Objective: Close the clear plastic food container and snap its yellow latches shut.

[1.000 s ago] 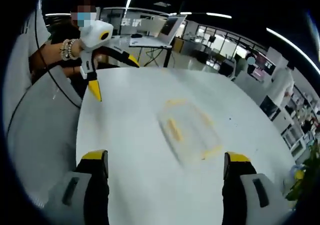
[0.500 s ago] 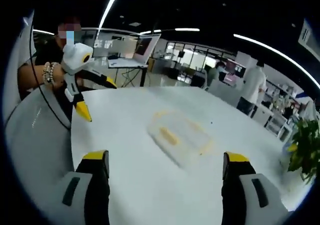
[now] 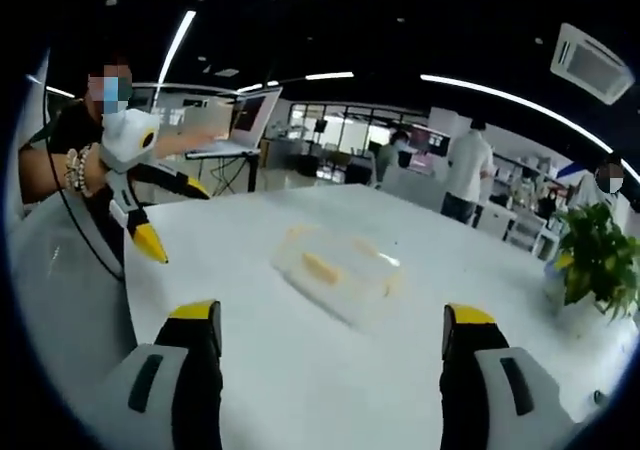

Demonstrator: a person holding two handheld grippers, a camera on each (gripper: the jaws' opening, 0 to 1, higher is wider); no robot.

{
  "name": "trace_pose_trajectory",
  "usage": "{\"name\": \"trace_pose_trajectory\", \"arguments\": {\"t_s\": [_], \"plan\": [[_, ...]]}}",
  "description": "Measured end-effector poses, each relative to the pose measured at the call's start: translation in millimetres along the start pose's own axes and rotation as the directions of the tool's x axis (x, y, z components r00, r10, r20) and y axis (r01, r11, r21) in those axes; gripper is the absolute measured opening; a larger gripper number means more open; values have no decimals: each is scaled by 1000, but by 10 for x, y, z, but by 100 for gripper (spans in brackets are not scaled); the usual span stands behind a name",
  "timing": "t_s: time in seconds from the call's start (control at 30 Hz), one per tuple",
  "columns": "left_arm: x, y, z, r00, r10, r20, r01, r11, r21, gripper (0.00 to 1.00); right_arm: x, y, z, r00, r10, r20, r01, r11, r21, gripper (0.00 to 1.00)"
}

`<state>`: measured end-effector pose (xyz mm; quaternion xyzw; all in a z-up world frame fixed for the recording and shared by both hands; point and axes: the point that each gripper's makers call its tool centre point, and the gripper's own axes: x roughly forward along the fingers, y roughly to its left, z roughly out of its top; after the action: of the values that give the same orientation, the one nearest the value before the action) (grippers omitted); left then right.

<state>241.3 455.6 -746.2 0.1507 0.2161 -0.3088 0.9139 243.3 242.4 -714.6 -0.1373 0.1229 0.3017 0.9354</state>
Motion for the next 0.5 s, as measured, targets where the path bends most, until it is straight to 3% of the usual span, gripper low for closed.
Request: {"name": "trace_pose_trajectory", "arguments": {"t_s": [0.07, 0.27, 0.37, 0.5], "plan": [[20, 8, -47, 1000, -4, -21, 4, 1000, 2, 95, 15, 4, -87, 999, 3, -32, -3, 1000, 2, 88], [9, 26, -25, 1000, 2, -2, -2, 1000, -4, 95, 43, 33, -165, 998, 23, -52, -25, 999, -26, 87], [18, 12, -34, 1000, 0, -5, 0, 1000, 9, 95, 44, 28, -251, 996, 19, -91, -22, 999, -30, 87], [26, 0, -55, 1000, -7, -10, 7, 1000, 13, 95, 33, 37, -226, 997, 24, -76, -25, 1000, -10, 86]]}}
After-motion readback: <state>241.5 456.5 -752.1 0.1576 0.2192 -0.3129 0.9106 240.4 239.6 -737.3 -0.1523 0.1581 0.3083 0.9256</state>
